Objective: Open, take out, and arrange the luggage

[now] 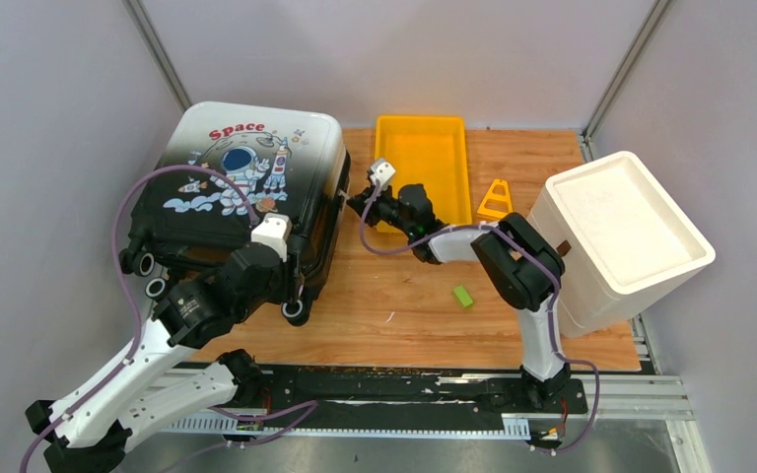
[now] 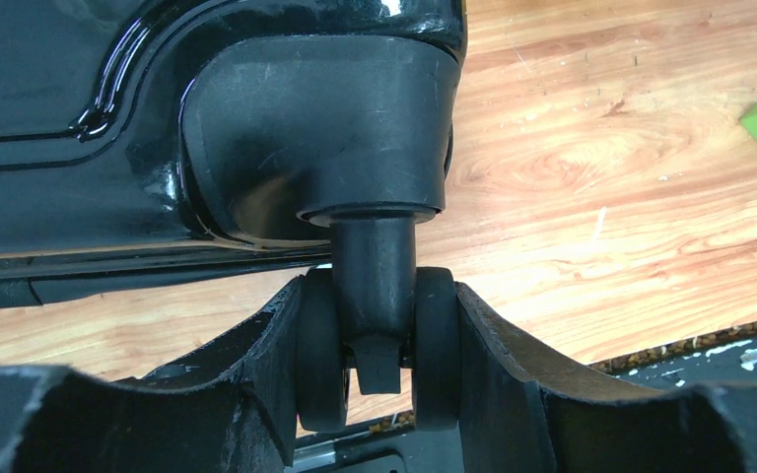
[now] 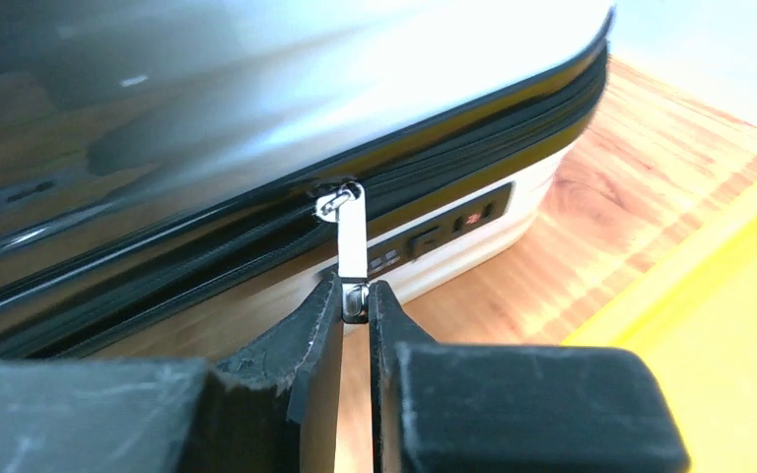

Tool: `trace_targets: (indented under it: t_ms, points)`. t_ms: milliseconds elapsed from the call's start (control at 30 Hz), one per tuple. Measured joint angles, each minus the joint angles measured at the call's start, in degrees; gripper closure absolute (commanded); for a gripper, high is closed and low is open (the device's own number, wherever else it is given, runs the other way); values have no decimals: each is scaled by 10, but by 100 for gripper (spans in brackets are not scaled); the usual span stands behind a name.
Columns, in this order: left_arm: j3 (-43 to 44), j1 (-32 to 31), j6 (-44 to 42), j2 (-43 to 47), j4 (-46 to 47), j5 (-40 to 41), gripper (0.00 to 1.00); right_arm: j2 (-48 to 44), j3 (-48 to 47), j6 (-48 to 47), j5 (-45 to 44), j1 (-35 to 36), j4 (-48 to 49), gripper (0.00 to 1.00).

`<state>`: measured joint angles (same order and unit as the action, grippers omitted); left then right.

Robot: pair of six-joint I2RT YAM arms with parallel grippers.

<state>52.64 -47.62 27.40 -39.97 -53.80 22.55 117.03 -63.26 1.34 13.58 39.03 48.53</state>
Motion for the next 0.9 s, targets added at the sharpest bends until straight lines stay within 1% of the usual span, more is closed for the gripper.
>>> trace_targets:
  t_ms: [100,167,300,433,567,900]
  points:
    - [4,1,7,5,-2,0,100,35,-66,0,16,-19,-43,100]
    - [6,1,10,9,-2,-1,100,48,-89,0,27,-29,-64,100]
    - [12,1,17,19,-13,-11,100,77,-146,0,16,-53,-93,100]
    - [13,1,24,42,-40,-31,100,95,-185,0,11,-77,-114,100]
    - [13,1,29,60,-59,-51,100,111,-215,0,14,-86,-127,100]
    - [13,1,23,75,-66,-60,100,161,-296,7,47,-97,-158,100]
